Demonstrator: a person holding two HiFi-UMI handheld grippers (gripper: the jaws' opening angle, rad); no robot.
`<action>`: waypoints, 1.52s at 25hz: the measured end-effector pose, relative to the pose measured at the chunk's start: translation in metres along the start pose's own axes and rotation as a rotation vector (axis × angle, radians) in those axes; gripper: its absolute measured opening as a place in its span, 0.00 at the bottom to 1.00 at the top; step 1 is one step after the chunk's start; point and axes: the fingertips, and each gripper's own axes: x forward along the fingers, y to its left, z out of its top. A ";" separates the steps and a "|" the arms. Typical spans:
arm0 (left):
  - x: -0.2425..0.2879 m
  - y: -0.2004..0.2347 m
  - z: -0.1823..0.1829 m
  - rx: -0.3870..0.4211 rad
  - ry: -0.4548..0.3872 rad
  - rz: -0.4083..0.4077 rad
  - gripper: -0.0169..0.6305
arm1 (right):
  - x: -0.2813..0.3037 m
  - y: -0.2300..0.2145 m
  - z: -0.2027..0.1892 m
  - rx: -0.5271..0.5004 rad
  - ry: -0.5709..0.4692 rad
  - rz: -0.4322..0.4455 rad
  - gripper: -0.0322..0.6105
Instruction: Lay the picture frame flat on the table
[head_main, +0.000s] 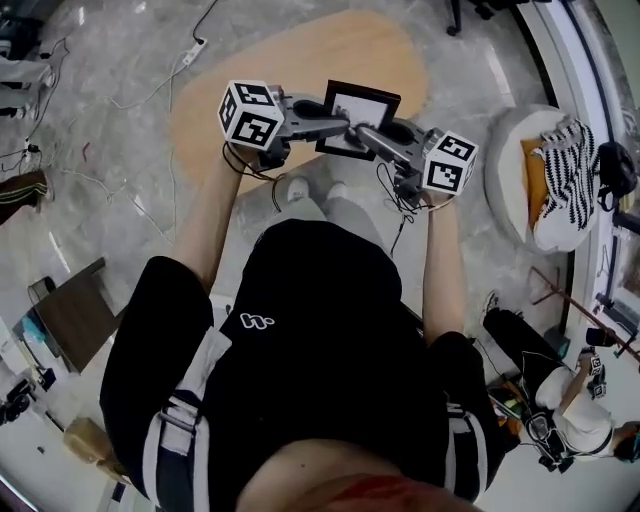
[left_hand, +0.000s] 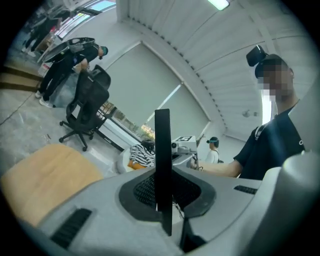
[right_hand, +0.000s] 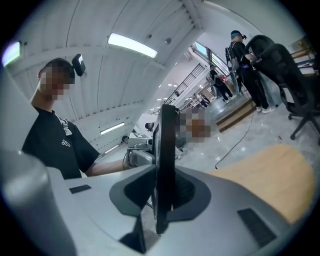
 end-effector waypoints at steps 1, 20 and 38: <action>0.000 0.000 0.001 -0.031 -0.037 0.000 0.08 | -0.004 -0.002 -0.002 0.012 0.000 0.005 0.13; 0.000 0.207 -0.181 -0.433 -0.173 0.165 0.13 | 0.064 -0.193 -0.170 0.479 0.111 -0.006 0.15; -0.036 0.301 -0.335 -0.501 -0.162 0.538 0.05 | 0.111 -0.353 -0.312 0.635 0.205 -0.419 0.15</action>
